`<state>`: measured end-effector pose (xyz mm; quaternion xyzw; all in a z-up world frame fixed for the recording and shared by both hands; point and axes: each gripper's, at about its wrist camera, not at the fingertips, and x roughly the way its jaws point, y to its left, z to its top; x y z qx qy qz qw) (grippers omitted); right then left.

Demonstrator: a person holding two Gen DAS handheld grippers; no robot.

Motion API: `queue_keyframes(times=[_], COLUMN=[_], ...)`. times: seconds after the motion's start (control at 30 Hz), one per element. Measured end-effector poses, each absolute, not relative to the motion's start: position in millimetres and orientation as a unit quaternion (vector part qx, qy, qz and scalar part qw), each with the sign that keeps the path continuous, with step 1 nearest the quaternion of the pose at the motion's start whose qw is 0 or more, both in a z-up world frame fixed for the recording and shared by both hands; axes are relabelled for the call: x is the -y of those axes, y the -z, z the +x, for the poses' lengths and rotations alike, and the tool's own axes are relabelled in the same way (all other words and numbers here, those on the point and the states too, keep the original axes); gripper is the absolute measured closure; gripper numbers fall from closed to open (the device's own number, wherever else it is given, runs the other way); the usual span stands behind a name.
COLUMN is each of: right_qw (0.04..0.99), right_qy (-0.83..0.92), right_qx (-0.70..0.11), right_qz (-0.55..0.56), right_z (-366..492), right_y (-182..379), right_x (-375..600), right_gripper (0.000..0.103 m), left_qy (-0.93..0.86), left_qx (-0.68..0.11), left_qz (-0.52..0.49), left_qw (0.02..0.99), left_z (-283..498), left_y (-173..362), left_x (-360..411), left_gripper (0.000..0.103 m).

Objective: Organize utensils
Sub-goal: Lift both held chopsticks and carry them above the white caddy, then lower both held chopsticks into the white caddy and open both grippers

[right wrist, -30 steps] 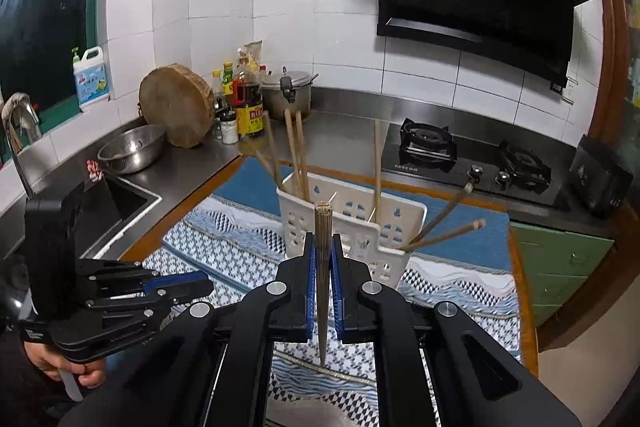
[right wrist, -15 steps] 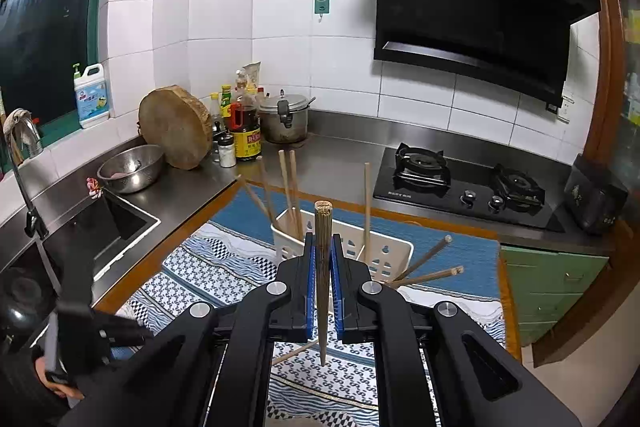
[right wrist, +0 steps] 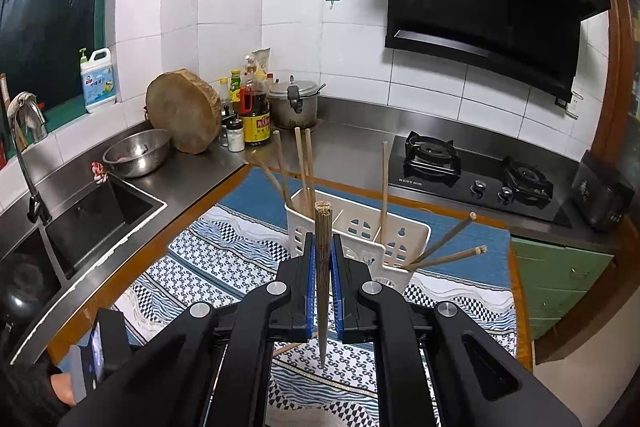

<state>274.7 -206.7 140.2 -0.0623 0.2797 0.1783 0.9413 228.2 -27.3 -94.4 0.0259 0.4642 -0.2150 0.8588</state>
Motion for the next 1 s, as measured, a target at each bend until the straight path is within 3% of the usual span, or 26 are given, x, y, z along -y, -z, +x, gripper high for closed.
queue_keyframes(times=[0.1,0.3,0.6,1.0], right_qw=[0.941,0.942,0.947,0.955], right_qy=[-0.178,-0.179,-0.175,-0.162], right_qx=[-0.282,-0.279,-0.265,-0.24], right_qz=[-0.063,-0.061,-0.052,-0.063], right_z=[274.5,271.9,273.3,293.8], right_y=[-138.2,-141.5,-153.9,-183.2], right_x=[205.6,205.9,212.4,215.1], right_gripper=[0.096,0.096,0.096,0.096], left_qy=[0.206,0.197,0.202,0.213], left_qx=[-0.462,-0.448,-0.343,-0.298], left_qz=[0.029,0.016,-0.041,-0.03], left_qw=[0.862,0.872,0.916,0.93], left_z=[229.3,231.7,245.0,281.6], left_y=[95.6,77.0,-3.9,-33.0], left_x=[27.5,23.9,3.5,22.8], left_gripper=[0.093,0.097,0.098,0.098])
